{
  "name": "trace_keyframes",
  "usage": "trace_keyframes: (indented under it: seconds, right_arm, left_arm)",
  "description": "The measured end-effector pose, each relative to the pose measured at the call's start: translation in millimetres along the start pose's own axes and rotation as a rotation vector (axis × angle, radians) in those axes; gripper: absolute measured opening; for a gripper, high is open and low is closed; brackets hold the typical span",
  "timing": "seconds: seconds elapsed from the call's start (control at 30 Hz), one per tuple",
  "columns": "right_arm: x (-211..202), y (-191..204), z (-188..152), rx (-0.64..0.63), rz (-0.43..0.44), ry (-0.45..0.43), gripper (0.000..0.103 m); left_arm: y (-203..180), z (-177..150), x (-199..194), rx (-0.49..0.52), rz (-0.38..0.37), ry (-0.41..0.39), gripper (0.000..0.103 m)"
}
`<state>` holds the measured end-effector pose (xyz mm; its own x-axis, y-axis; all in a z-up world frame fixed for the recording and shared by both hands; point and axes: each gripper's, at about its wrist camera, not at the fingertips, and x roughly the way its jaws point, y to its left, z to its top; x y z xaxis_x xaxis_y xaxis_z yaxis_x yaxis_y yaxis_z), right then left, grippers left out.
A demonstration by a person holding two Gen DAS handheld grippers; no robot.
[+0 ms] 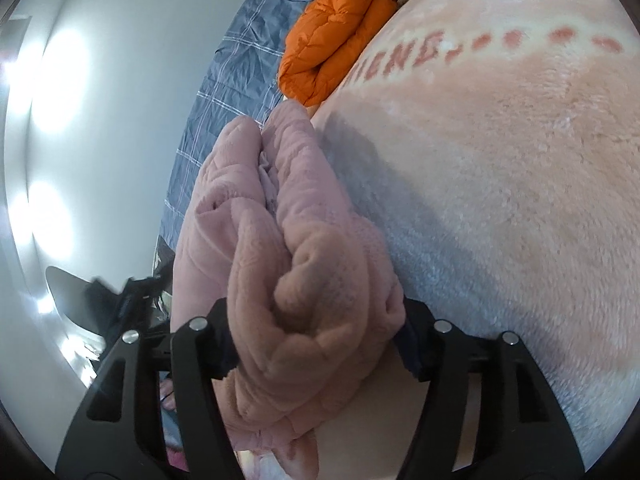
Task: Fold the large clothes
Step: 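Carry the pink jacket bundle with the right gripper toward the folded garments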
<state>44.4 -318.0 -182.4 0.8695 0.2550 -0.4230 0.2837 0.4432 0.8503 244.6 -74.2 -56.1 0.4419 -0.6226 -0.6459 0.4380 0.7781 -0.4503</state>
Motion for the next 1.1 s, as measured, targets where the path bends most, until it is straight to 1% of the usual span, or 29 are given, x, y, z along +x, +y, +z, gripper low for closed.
trace_keyframes:
  seconds: [0.03,0.1,0.17,0.27,0.33,0.4,0.43,0.47,0.57,0.63,0.7,0.77,0.8,0.83,0.9,0.97,1.0,1.07,1.1]
  right_arm:
    - [1.2,1.0,0.3,-0.006,-0.001,0.001,0.064]
    - [2.4,2.8,0.9,-0.018,-0.002,0.0,0.065]
    - [2.4,1.8,0.8,-0.028,-0.001,0.002,0.066]
    - [2.9,0.8,0.6,-0.04,0.007,0.015,0.066]
    - [4.9,3.9,1.6,-0.055,0.017,0.025,0.065]
    - [3.6,10.4,4.5,-0.09,0.026,0.039,0.06]
    - [0.9,13.2,6.3,-0.097,0.032,0.045,0.056]
    - [-4.7,20.2,9.8,-0.11,0.048,0.049,0.053]
    - [-18.1,46.8,17.7,-0.202,0.068,0.015,0.051]
    - [-27.7,69.5,26.2,-0.282,0.091,-0.027,0.051]
    - [-30.5,92.0,43.9,-0.336,0.126,-0.062,0.051]
    - [-25.2,107.7,62.6,-0.37,0.152,-0.079,0.051]
    - [-17.5,116.4,77.3,-0.383,0.167,-0.089,0.051]
    - [-6.3,123.6,93.6,-0.383,0.181,-0.089,0.051]
    - [19.9,132.2,123.8,-0.357,0.212,-0.079,0.051]
    - [48.1,138.9,147.6,-0.322,0.239,-0.073,0.051]
    - [68.5,142.4,163.0,-0.295,0.255,-0.07,0.051]
    - [98.2,146.7,183.2,-0.257,0.274,-0.067,0.051]
    - [122.9,148.9,193.8,-0.232,0.277,-0.067,0.051]
  left_arm:
    - [13.3,-0.5,9.4,-0.067,-0.059,0.015,0.095]
    - [26.9,-0.5,20.4,-0.146,-0.151,0.026,0.095]
    - [30.3,-1.5,29.6,-0.169,-0.199,0.024,0.094]
    - [33.7,-2.8,39.1,-0.19,-0.252,0.007,0.08]
    - [31.1,-3.4,38.7,-0.186,-0.265,-0.015,0.067]
    - [23.1,-4.2,29.8,-0.174,-0.248,-0.037,0.061]
    - [23.3,-4.7,22.2,-0.165,-0.243,-0.049,0.058]
    - [18.5,-4.3,13.6,-0.152,-0.24,-0.065,0.057]
    - [-6.5,9.5,-10.1,-0.073,-0.23,-0.128,0.055]
    - [-26.0,25.7,-25.7,-0.017,-0.226,-0.166,0.054]
    - [-42.1,45.4,-36.4,0.029,-0.22,-0.198,0.053]
    - [-59.6,72.8,-45.2,0.081,-0.186,-0.229,0.052]
    - [-69.8,92.7,-46.6,0.108,-0.156,-0.249,0.052]
    - [-75.1,105.9,-45.5,0.123,-0.143,-0.262,0.052]
    - [-88.8,143.6,-42.7,0.165,-0.103,-0.3,0.052]
    - [-93.3,172.9,-38.3,0.184,-0.077,-0.319,0.052]
    - [-96.1,187.2,-34.5,0.193,-0.058,-0.329,0.052]
    - [-103.1,217.0,-21.8,0.225,0.012,-0.351,0.052]
    - [-105.0,228.6,-13.4,0.242,0.049,-0.359,0.052]
